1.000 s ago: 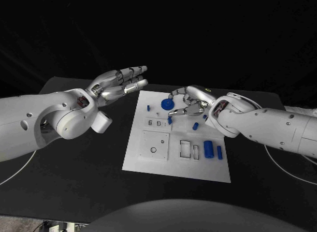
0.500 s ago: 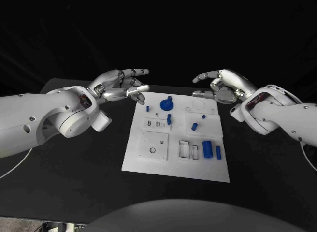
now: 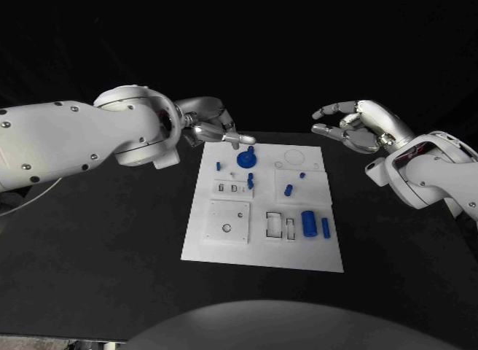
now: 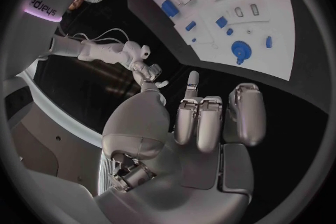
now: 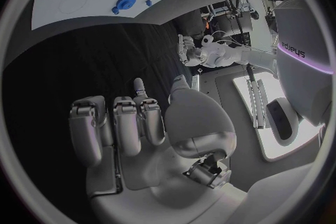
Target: Assemble the parts on the task board
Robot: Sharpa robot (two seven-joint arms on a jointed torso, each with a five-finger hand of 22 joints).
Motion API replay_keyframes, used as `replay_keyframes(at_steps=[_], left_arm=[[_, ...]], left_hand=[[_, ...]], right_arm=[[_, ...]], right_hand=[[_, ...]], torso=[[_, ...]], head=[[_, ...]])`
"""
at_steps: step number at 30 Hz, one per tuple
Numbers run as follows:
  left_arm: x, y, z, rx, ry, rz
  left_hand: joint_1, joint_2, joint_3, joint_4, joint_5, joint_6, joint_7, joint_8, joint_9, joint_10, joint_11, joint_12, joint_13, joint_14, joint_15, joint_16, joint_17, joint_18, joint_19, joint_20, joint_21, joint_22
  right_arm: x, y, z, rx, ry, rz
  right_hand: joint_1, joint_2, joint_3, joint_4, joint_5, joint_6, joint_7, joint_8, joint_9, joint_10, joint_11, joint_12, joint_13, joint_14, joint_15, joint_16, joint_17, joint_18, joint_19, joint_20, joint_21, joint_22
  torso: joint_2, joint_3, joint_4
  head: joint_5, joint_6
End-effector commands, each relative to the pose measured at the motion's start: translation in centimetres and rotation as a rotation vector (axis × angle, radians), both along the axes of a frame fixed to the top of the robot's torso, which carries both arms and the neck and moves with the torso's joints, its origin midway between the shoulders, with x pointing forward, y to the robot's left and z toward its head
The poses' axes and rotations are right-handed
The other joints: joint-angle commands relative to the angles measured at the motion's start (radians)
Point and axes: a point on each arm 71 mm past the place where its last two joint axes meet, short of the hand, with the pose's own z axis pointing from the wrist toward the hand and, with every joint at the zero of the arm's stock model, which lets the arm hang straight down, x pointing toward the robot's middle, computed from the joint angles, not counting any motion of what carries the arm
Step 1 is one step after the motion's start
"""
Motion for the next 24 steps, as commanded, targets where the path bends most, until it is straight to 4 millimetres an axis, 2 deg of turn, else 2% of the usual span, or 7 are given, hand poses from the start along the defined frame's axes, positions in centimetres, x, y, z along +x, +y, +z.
replay_keyframes(at_steps=[1, 4, 9, 14, 18, 22, 24], left_arm=[[0.6, 0.2, -1.3, 0.346, 0.062, 0.056], [1.2, -0.4, -1.7, 0.425, 0.109, 0.093], [2.3, -1.7, -2.0, 0.527, 0.165, 0.154], [3.2, -2.7, -2.3, 0.6, 0.241, 0.185], [3.8, -3.6, -2.6, 0.639, 0.296, 0.179], [4.2, -4.3, -2.7, 0.639, 0.348, 0.176], [4.4, -4.6, -2.8, 0.629, 0.375, 0.176]], left_hand=[[-0.023, 0.011, -0.013, 0.008, 0.001, 0.085, -0.028, 0.025, 0.02, 0.107, -0.014, 0.002, 0.264, 0.107, -0.02, 0.002, 0.263, -0.021, 0.084, -0.009, 0.046, 0.224], [-0.04, 0.043, -0.015, 0.01, 0.008, 0.116, -0.033, 0.031, 0.034, 0.107, -0.027, 0.002, 0.264, 0.107, -0.026, 0.002, 0.263, -0.025, 0.098, -0.015, 0.055, 0.245], [0.085, 0.078, 0.026, -0.008, 0.217, 0.165, -0.056, 0.041, 0.068, 0.107, -0.048, 0.002, 0.264, 0.107, -0.044, 0.002, 0.263, -0.028, 0.106, -0.031, 0.06, 0.257], [0.085, 0.078, 0.011, 0.009, 0.151, 0.172, -0.057, -0.001, 0.074, 0.107, -0.053, 0.002, 0.264, 0.107, -0.052, 0.002, 0.263, -0.029, 0.111, -0.041, 0.062, 0.263], [0.074, 0.088, 0.008, 0.008, 0.147, 0.161, -0.05, -0.033, 0.066, 0.107, -0.047, 0.002, 0.264, 0.107, -0.048, 0.002, 0.263, -0.027, 0.104, -0.039, 0.059, 0.256], [0.074, 0.092, 0.008, 0.006, 0.148, 0.124, -0.034, -0.083, 0.047, 0.107, -0.034, 0.002, 0.264, 0.107, -0.039, 0.002, 0.263, -0.026, 0.099, -0.032, 0.057, 0.25], [0.086, 0.088, 0.011, 0.002, 0.153, 0.052, -0.009, -0.143, 0.021, 0.107, -0.013, 0.002, 0.264, 0.107, -0.024, 0.002, 0.263, -0.024, 0.091, -0.021, 0.054, 0.242]], right_arm=[[0.1, 0.1, -0.1, 0.007, 0.021, -0.008], [0.2, 0.2, -0.3, 0.004, 0.031, -0.006], [0.4, 0.6, -0.5, -0.004, 0.057, -0.002], [0.4, 0.9, -0.6, -0.014, 0.061, 0.007], [0.4, 1.0, -0.7, -0.023, 0.066, 0.007], [0.5, 1.2, -0.8, -0.032, 0.075, 0.006], [0.6, 1.3, -0.9, -0.036, 0.081, 0.006]], right_hand=[[0.001, 0.01, -0.009, 0.001, 0.009, 0.007, -0.001, 0.004, -0.002, 0.104, 0.005, 0.004, 0.263, 0.102, 0.008, 0.003, 0.263, -0.014, 0.103, 0.008, 0.004, 0.263], [0.006, 0.014, -0.013, 0.0, 0.018, 0.01, 0.0, 0.004, -0.003, 0.104, 0.006, 0.004, 0.263, 0.102, 0.008, 0.003, 0.263, -0.014, 0.103, 0.008, 0.004, 0.263], [0.02, 0.019, -0.02, -0.001, 0.035, 0.012, 0.001, 0.005, -0.006, 0.104, 0.007, 0.004, 0.263, 0.102, 0.009, 0.003, 0.263, -0.014, 0.103, 0.009, 0.004, 0.263], [0.038, 0.025, -0.027, -0.001, 0.052, 0.017, 0.002, 0.005, -0.01, 0.104, 0.009, 0.004, 0.263, 0.102, 0.011, 0.003, 0.263, -0.014, 0.103, 0.011, 0.004, 0.263], [0.048, 0.03, -0.032, -0.001, 0.067, 0.019, 0.003, 0.005, -0.013, 0.104, 0.009, 0.004, 0.263, 0.102, 0.011, 0.003, 0.263, -0.014, 0.103, 0.011, 0.004, 0.263], [0.06, 0.033, -0.036, -0.002, 0.08, 0.017, 0.004, 0.003, -0.016, 0.104, 0.01, 0.004, 0.263, 0.102, 0.012, 0.003, 0.263, -0.013, 0.1, 0.012, 0.002, 0.262], [0.075, 0.037, -0.039, -0.003, 0.094, 0.015, 0.005, 0.001, -0.019, 0.104, 0.011, 0.004, 0.263, 0.102, 0.013, 0.003, 0.263, -0.013, 0.098, 0.013, 0.0, 0.261]], torso=[[0.0, 0.0058, -0.0151], [-0.002, 0.0058, -0.0194], [-0.002, 0.0083, -0.032], [-0.001, 0.0095, -0.044], [-0.001, 0.012, -0.0425], [-0.003, 0.0088, -0.0428], [-0.003, 0.0081, -0.0428]], head=[[0.007, 0.0], [0.008, 0.0], [0.019, 0.0], [0.03, 0.0], [0.033, 0.0], [0.039, 0.0], [0.04, 0.0]])
